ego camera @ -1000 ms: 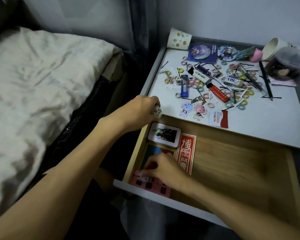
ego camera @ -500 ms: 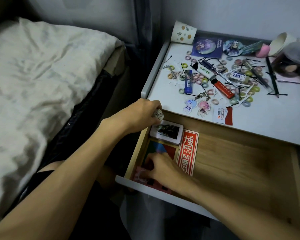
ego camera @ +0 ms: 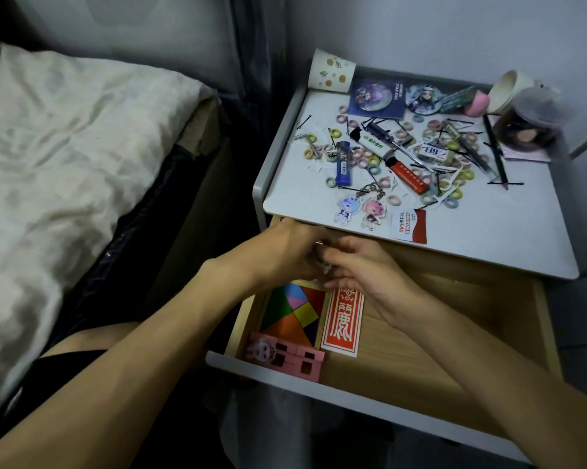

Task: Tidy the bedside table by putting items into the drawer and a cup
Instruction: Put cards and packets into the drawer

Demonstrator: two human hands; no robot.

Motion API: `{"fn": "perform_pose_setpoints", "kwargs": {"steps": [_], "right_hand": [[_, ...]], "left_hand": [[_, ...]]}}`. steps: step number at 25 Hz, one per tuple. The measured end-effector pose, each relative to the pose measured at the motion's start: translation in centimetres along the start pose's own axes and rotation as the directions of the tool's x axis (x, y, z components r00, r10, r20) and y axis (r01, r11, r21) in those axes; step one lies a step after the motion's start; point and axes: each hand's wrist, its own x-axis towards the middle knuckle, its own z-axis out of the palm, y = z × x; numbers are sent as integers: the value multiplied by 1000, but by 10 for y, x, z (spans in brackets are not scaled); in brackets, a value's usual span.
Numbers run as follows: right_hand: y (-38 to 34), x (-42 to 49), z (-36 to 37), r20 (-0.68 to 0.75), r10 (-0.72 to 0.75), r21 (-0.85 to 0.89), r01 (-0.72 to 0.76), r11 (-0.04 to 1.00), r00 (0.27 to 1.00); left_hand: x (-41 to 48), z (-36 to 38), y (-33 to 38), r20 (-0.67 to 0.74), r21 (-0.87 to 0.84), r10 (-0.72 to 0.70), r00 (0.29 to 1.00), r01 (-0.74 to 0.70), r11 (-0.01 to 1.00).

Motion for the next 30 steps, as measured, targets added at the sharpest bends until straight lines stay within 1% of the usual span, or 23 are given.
{"fn": "perform_pose_setpoints", "kwargs": {"steps": [3, 5, 6, 7, 8, 9, 10, 11, 12, 14, 16, 19, 24, 28, 30], "right_hand": [[2, 1, 2, -30, 20, -15, -21, 1000, 999], [2, 0, -2, -24, 54, 25, -53, 998, 998], [1, -1, -4, -15, 73, 49, -72, 996, 997], [2, -2, -7, -5, 82, 47, -82, 996, 997], [4, -3, -9, 9, 85, -4, -85, 996, 996], [9, -4, -11, 41, 84, -108, -79, 991, 996], [15, -5, -12, 96, 91, -247, -65, 967, 991], [23, -6, -11, 163, 106, -392, -35, 919, 981], [31, -8, -8, 230, 130, -507, 5, 862, 964], [48, -9, 1, 334, 188, -628, 70, 775, 924], [58, -10, 11, 393, 222, -693, 129, 709, 892], [63, -7, 20, 424, 203, -781, 243, 575, 883], [65, -1, 28, 464, 155, -802, 339, 491, 872], [70, 2, 27, 472, 95, -825, 402, 397, 876], [71, 3, 27, 484, 90, -824, 419, 381, 870]], "left_hand": [[3, 4, 1, -3, 119, -83, 997, 83, 989], [3, 5, 1, -19, 214, -72, 997, 74, 974], [3, 5, -2, -5, 233, -76, 997, 75, 970], [1, 3, -6, 29, 240, -109, 994, 99, 966], [-1, 1, -11, 61, 260, -171, 983, 149, 954], [-4, -2, -16, 69, 312, -246, 967, 213, 926], [-6, -5, -20, 48, 371, -318, 947, 279, 886], [-8, -7, -23, 16, 396, -378, 926, 341, 852], [-8, -8, -26, -4, 379, -424, 906, 393, 838], [-7, -5, -25, 46, 299, -479, 877, 445, 844], [-5, 2, -24, 103, 307, -460, 882, 412, 858], [-5, 3, -24, 124, 346, -434, 892, 371, 862], [0, 1, -21, 115, 373, -410, 905, 344, 862], [2, 2, -21, 122, 381, -412, 903, 340, 860], [3, 3, -23, 125, 377, -417, 900, 346, 859]]}}
